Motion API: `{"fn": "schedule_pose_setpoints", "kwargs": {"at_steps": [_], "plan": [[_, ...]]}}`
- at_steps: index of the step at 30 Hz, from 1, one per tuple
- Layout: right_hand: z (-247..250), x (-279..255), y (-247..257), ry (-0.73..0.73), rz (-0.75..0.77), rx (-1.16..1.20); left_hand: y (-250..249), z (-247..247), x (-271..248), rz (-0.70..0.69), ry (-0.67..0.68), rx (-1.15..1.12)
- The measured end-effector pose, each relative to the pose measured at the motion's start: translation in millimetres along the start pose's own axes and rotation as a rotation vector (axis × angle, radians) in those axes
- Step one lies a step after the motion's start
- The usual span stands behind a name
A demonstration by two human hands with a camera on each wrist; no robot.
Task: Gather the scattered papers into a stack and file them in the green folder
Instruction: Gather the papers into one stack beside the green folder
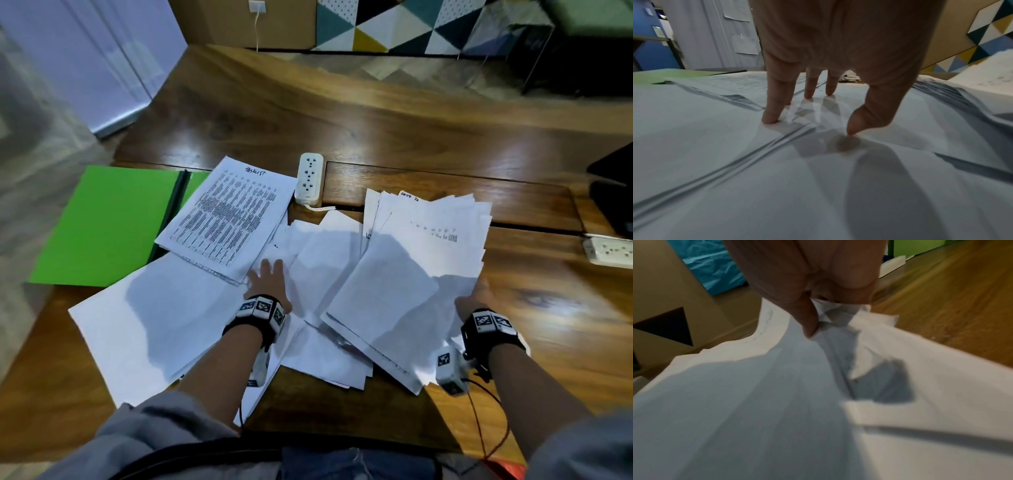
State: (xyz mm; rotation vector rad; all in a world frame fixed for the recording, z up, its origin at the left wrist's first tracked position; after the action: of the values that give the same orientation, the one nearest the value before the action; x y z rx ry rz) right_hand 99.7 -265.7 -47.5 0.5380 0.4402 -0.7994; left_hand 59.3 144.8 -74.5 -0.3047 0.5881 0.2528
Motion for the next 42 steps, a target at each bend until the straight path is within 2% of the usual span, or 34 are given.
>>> {"fn": "schedule_pose_setpoints", "kwargs": {"at_steps": [3, 5, 7, 10, 14, 22, 28, 33, 42], "plan": [[-5.7, 4.7, -1.5, 0.004, 0.05, 0.037, 4.6, 21.5, 0.7, 0.014, -0.128, -0.037], [-9.2, 3.9, -1.2, 0.013, 0.056, 0.059, 13.2, 39.9, 3.5, 0.065, -0.235, -0.042], [-12.5, -1.6, 2.8, 0.031, 0.07, 0.076, 25.4, 54.5, 11.3, 0.135, -0.283, -0.015], [-21.0, -2.7, 6.9, 0.061, 0.071, 0.104, 45.4, 58.9, 28.8, 0.251, -0.178, 0.023], [-33.1, 5.1, 8.2, 0.054, 0.057, 0.091, 49.7, 56.7, 46.4, 0.241, -0.078, 0.137], [-61.8, 27.3, 1.9, 0.143, -0.002, 0.005, 46.7, 66.2, 57.4, 0.22, -0.109, 0.081], [-58.1, 24.4, 9.9, 0.08, 0.013, 0.028, 46.2, 65.9, 60.7, 0.236, -0.105, 0.099], [-64.8, 29.6, 10.7, 0.126, 0.023, 0.048, 43.4, 71.4, 58.5, 0.233, -0.086, 0.031], [-67.6, 34.3, 6.5, 0.197, 0.025, 0.081, 38.6, 81.6, 55.9, 0.212, -0.199, 0.104]]}}
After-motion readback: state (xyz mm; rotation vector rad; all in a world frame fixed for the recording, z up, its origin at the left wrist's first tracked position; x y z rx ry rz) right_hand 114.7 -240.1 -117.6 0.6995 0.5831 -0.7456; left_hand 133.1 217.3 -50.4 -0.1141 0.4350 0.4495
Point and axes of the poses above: each hand's wrist, its own x-axis towards the middle knuckle, its own z-axis out of the back of the hand, y = z × x, the point moved 7 cm from there along x, towards the middle knuckle, and after that the axes turned 8 degrees about -z, right-handed, at the moved point
